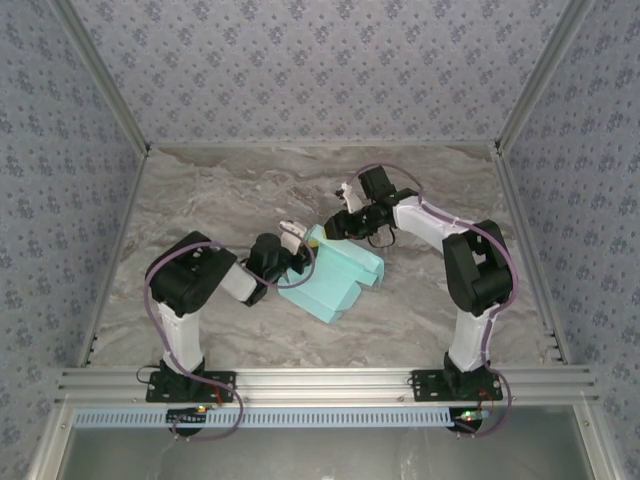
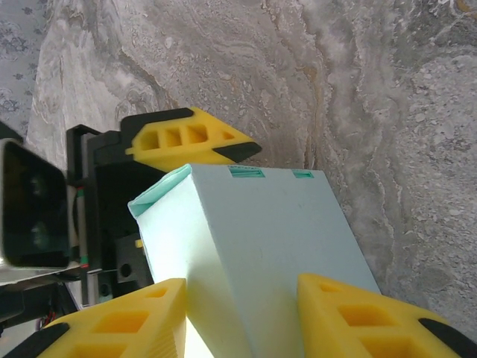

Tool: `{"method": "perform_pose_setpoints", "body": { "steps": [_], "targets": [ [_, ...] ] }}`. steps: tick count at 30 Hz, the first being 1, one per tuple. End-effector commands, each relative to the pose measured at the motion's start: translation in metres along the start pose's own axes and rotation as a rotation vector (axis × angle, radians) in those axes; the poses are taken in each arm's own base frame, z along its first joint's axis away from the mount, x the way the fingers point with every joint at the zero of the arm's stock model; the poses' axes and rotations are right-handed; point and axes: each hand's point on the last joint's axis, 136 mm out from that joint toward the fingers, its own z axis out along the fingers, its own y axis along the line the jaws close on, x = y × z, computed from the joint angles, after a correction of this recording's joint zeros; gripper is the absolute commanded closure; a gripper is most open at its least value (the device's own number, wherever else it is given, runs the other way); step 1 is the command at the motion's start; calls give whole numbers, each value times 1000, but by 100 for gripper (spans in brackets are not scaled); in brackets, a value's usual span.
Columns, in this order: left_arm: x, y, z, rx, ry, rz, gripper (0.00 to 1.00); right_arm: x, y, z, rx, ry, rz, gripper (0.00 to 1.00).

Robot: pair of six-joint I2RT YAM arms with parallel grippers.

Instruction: Fold the paper box

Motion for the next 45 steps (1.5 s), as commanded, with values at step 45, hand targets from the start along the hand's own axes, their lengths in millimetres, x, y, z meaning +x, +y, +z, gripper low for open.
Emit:
{"method": "perform_pose_setpoints", "body": {
  "steps": [45],
  "targets": [
    [-7,2,16,-246,-86,61,97,42,13,18,18,20,326,62]
  ]
}}
